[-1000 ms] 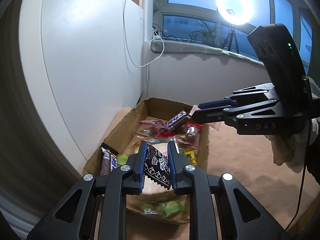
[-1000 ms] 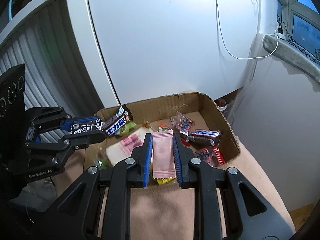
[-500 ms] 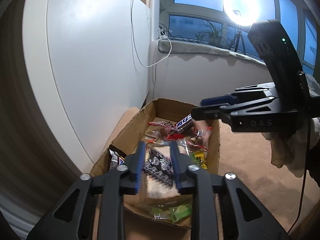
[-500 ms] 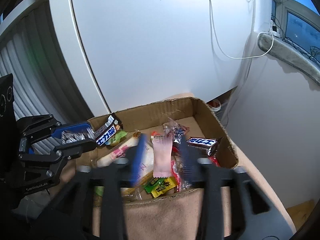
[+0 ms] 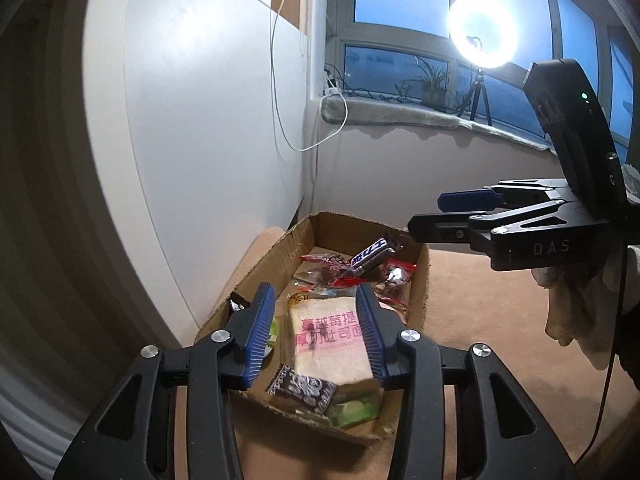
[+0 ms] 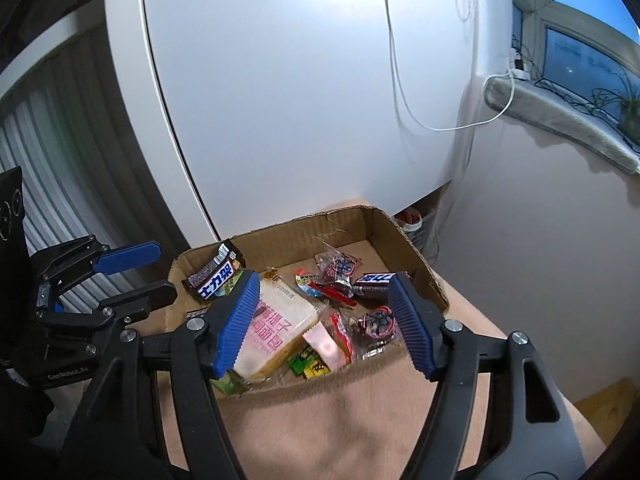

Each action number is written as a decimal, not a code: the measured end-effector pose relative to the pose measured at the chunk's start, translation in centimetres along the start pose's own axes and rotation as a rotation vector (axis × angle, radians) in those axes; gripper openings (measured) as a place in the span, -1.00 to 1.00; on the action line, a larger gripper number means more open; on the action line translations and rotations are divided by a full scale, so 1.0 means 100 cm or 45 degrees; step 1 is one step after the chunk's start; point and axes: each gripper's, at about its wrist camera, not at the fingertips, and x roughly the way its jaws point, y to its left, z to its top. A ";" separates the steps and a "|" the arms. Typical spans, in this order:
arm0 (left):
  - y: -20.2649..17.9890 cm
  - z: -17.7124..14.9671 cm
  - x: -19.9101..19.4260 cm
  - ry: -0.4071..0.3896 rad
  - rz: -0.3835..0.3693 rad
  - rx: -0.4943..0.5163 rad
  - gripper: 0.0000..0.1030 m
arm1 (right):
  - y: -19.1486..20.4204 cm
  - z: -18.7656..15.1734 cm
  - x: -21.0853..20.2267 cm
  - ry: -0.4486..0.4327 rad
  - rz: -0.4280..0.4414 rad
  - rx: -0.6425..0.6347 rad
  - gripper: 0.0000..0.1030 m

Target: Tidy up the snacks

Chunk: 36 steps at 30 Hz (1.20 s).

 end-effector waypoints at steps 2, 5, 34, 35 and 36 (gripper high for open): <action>-0.002 -0.002 -0.009 -0.015 0.011 0.005 -0.09 | 0.002 -0.004 -0.011 -0.024 -0.019 0.007 0.36; -0.004 -0.006 -0.023 -0.033 0.024 -0.012 -0.02 | 0.006 -0.009 -0.028 -0.055 -0.054 0.010 0.52; -0.050 -0.043 -0.102 -0.065 0.146 -0.029 0.54 | 0.028 -0.151 -0.164 -0.177 -0.367 0.343 0.77; -0.051 -0.043 -0.103 -0.065 0.150 -0.031 0.54 | 0.027 -0.153 -0.165 -0.174 -0.373 0.349 0.77; -0.051 -0.043 -0.103 -0.064 0.151 -0.035 0.54 | 0.025 -0.154 -0.166 -0.172 -0.380 0.351 0.77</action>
